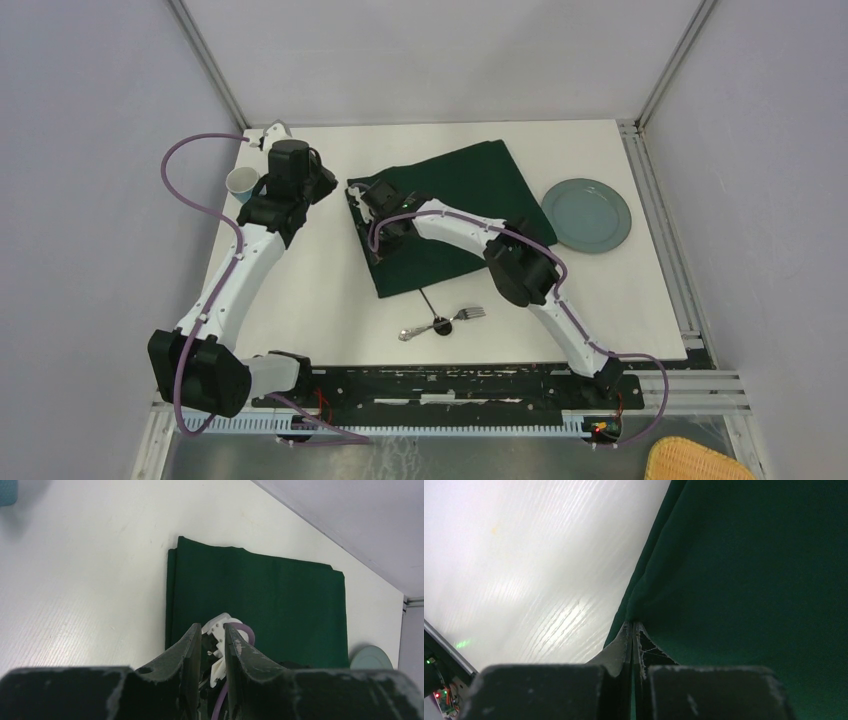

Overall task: Set the dinner table for one person
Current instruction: Adjust the napkin at the center of the board.

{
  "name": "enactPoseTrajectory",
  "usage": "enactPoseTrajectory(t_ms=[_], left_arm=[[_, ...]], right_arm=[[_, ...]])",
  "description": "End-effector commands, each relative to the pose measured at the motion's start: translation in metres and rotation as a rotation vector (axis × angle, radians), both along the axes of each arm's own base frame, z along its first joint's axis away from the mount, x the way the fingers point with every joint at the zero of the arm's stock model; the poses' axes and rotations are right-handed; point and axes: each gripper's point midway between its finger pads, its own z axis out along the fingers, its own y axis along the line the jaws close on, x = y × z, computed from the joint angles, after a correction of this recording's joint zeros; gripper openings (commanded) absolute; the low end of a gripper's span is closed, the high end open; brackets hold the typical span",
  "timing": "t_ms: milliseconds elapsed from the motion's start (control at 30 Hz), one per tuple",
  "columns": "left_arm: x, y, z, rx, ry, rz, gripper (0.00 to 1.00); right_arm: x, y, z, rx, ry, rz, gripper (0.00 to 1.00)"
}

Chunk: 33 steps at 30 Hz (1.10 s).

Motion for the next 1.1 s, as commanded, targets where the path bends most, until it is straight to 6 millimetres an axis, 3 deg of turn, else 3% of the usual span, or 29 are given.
enactPoseTrajectory(t_ms=[0, 467, 600, 733, 800, 867, 967, 1067], left_arm=[[0.008, -0.001, 0.012, 0.002, -0.046, -0.016, 0.31], [0.011, -0.003, 0.013, -0.006, -0.051, -0.015, 0.31], [0.012, -0.003, 0.012, -0.007, -0.051, -0.016, 0.31], [0.013, -0.004, 0.010, -0.011, -0.046, -0.020, 0.31], [0.013, -0.005, 0.010, -0.011, -0.045, -0.021, 0.31], [0.013, -0.005, 0.011, -0.009, -0.046, -0.022, 0.31], [0.012, -0.002, 0.012, 0.001, -0.046, -0.017, 0.31], [0.011, -0.002, 0.012, 0.002, -0.046, -0.017, 0.32]], right_arm=[[-0.021, 0.004, 0.032, 0.028, -0.006, 0.029, 0.00], [-0.050, 0.002, 0.065, 0.063, -0.006, 0.038, 0.00], [-0.062, -0.001, 0.058, 0.055, 0.021, 0.045, 0.00], [-0.072, 0.001, 0.037, 0.033, 0.057, 0.060, 0.00], [-0.076, 0.004, 0.027, 0.028, 0.090, 0.069, 0.07], [-0.079, 0.006, 0.018, 0.017, 0.118, 0.072, 0.26], [-0.077, 0.004, 0.016, 0.006, 0.110, 0.056, 0.28], [-0.066, 0.000, 0.031, 0.011, 0.043, 0.029, 0.30]])
